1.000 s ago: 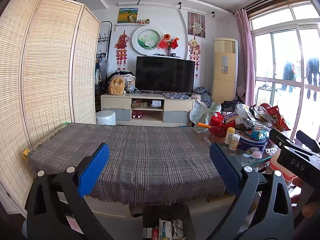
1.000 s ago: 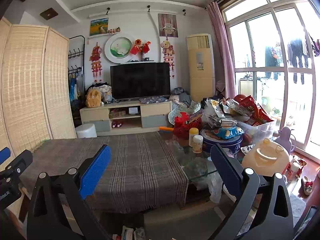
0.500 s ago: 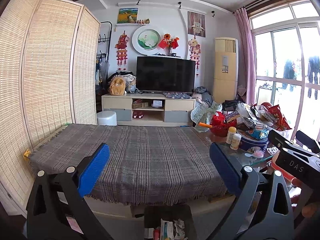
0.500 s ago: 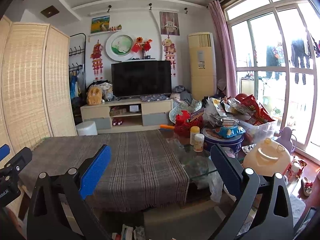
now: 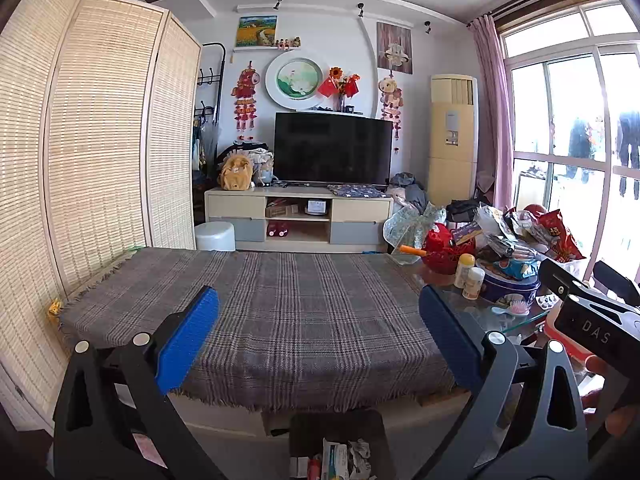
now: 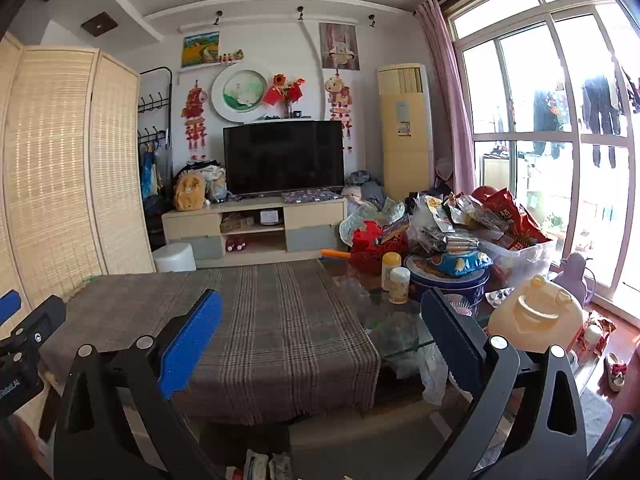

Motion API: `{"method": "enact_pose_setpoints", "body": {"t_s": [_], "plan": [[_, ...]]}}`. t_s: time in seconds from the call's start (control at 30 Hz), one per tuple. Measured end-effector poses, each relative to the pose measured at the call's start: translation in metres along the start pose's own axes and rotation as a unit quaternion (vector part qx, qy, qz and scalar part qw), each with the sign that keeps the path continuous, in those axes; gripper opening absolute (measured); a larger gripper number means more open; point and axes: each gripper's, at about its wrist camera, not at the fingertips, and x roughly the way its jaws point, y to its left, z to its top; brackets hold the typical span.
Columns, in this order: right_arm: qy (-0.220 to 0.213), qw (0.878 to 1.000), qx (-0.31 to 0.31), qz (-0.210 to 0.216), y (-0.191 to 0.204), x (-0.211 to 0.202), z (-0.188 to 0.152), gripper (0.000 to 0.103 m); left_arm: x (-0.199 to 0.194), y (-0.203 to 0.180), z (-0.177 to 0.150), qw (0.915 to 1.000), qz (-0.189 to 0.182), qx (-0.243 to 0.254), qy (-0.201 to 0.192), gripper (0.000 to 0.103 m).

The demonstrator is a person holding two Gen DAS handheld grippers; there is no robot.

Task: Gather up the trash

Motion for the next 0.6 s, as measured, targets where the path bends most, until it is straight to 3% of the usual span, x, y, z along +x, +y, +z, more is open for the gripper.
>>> {"method": "enact_pose_setpoints", "body": {"t_s": [0.6], "plan": [[0.013, 1.0, 0.002, 0.005, -0.0059, 0.0067, -0.0053, 0.1, 0.0037, -0.0005, -0.0023, 1.0, 0.004, -0.002, 0.009, 0.095]]}}
